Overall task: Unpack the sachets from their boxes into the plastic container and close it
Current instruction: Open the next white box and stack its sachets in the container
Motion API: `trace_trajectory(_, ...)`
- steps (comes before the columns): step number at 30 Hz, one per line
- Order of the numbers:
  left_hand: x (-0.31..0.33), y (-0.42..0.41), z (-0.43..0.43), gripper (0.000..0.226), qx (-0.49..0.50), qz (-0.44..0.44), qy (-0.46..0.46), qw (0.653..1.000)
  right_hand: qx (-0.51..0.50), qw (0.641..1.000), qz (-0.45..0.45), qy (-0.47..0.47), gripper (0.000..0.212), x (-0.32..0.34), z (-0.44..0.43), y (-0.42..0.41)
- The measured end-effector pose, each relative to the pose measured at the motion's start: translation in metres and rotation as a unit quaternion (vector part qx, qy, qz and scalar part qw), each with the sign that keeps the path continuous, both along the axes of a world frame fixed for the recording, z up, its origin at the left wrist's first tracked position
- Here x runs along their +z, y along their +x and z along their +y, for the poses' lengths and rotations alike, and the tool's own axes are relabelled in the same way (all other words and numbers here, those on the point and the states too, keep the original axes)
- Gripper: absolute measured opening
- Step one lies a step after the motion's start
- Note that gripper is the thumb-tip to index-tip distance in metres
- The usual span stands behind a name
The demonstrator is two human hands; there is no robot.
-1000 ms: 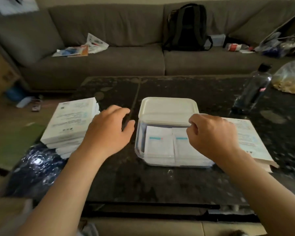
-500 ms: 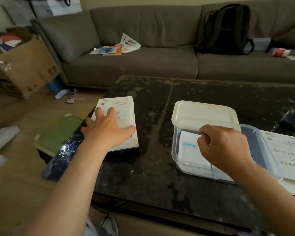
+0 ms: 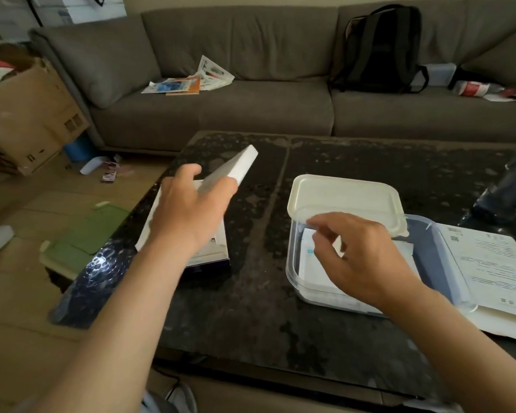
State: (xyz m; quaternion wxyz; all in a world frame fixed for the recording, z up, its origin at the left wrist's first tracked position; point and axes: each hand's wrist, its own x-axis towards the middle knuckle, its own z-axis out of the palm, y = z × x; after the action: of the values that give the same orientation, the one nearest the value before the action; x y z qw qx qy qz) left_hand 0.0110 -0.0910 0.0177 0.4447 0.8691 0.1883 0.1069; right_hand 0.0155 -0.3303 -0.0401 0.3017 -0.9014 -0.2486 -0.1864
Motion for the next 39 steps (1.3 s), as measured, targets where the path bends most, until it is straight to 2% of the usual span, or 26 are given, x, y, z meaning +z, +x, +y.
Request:
trace_trajectory(2, 0.000, -0.005, -0.022, 0.086, -0.036, -0.003, 0.007, 0.999, 0.010, 0.977, 0.173, 0.127, 0.030, 0.009, 0.007, -0.003)
trace_trajectory(3, -0.002, -0.008, -0.034, 0.084, -0.057, -0.005, 0.023, 0.998, 0.027, 0.943, 0.265, 0.202, 0.036, 0.014, 0.010, -0.005)
trace_trajectory(5, -0.008, -0.014, -0.056, 0.080, -0.103, -0.014, 0.063, 0.993, 0.074, 0.837, 0.401, 0.365, 0.042, 0.022, 0.015, -0.007)
trace_trajectory(6, -0.011, -0.016, -0.065, 0.079, -0.123, -0.020, 0.077, 0.989, 0.097, 0.787, 0.430, 0.432, 0.042, 0.026, 0.016, -0.009)
trace_trajectory(7, -0.016, -0.017, -0.073, 0.078, -0.139, -0.025, 0.084, 0.986, 0.117, 0.755, 0.437, 0.474, 0.041, 0.029, 0.015, -0.009)
trace_trajectory(10, -0.027, -0.020, -0.089, 0.092, -0.165, -0.048, 0.146, 0.974, 0.142, 0.734, 0.421, 0.514, 0.036, 0.031, 0.010, -0.010)
trace_trajectory(12, -0.033, -0.023, -0.095, 0.097, -0.200, -0.081, 0.187, 0.958, 0.133, 0.722, 0.415, 0.537, 0.046, 0.029, 0.000, -0.005)
trace_trajectory(13, -0.035, -0.024, -0.097, 0.095, -0.222, -0.094, 0.172, 0.955, 0.130, 0.716, 0.415, 0.545, 0.052, 0.030, -0.007, -0.001)
trace_trajectory(15, -0.035, -0.023, -0.097, 0.081, -0.230, -0.120, 0.075, 0.963, 0.138, 0.727, 0.411, 0.532, 0.059, 0.033, -0.021, 0.005)
trace_trajectory(17, -0.032, -0.015, -0.092, 0.062, -0.167, -0.132, -0.056, 0.975, 0.157, 0.742, 0.408, 0.508, 0.062, 0.037, -0.036, 0.010)
trace_trajectory(19, -0.024, -0.006, -0.083, 0.050, -0.098, -0.081, -0.200, 0.972, 0.173, 0.735, 0.416, 0.506, 0.065, 0.042, -0.048, 0.011)
trace_trajectory(20, -0.021, -0.003, -0.080, 0.040, -0.097, -0.036, -0.281, 0.954, 0.185, 0.729, 0.425, 0.503, 0.067, 0.043, -0.051, 0.010)
trace_trajectory(22, -0.017, -0.005, -0.077, 0.024, -0.142, 0.036, -0.434, 0.889, 0.213, 0.720, 0.445, 0.488, 0.069, 0.045, -0.054, 0.009)
trace_trajectory(24, -0.020, -0.010, -0.076, 0.024, -0.186, 0.058, -0.510, 0.838, 0.227, 0.725, 0.456, 0.465, 0.066, 0.045, -0.052, 0.009)
trace_trajectory(27, -0.031, -0.009, -0.072, 0.042, -0.223, 0.025, -0.524, 0.821, 0.180, 0.743, 0.449, 0.462, 0.052, 0.044, -0.049, 0.010)
trace_trajectory(30, -0.036, -0.005, -0.070, 0.048, -0.192, -0.028, -0.532, 0.824, 0.030, 0.803, 0.397, 0.443, 0.028, 0.044, -0.041, 0.012)
trace_trajectory(31, -0.037, -0.004, -0.071, 0.049, -0.182, -0.045, -0.531, 0.826, -0.024, 0.822, 0.384, 0.420, 0.029, 0.042, -0.038, 0.012)
trace_trajectory(33, -0.039, -0.004, -0.072, 0.049, -0.166, -0.077, -0.522, 0.833, -0.087, 0.831, 0.388, 0.388, 0.043, 0.039, -0.030, 0.010)
trace_trajectory(35, -0.042, -0.004, -0.075, 0.047, -0.156, -0.101, -0.505, 0.843, -0.098, 0.830, 0.407, 0.368, 0.055, 0.033, -0.021, 0.007)
trace_trajectory(39, -0.049, -0.008, -0.083, 0.057, -0.163, -0.127, -0.487, 0.849, -0.111, 0.870, 0.359, 0.318, 0.064, 0.022, -0.009, 0.007)
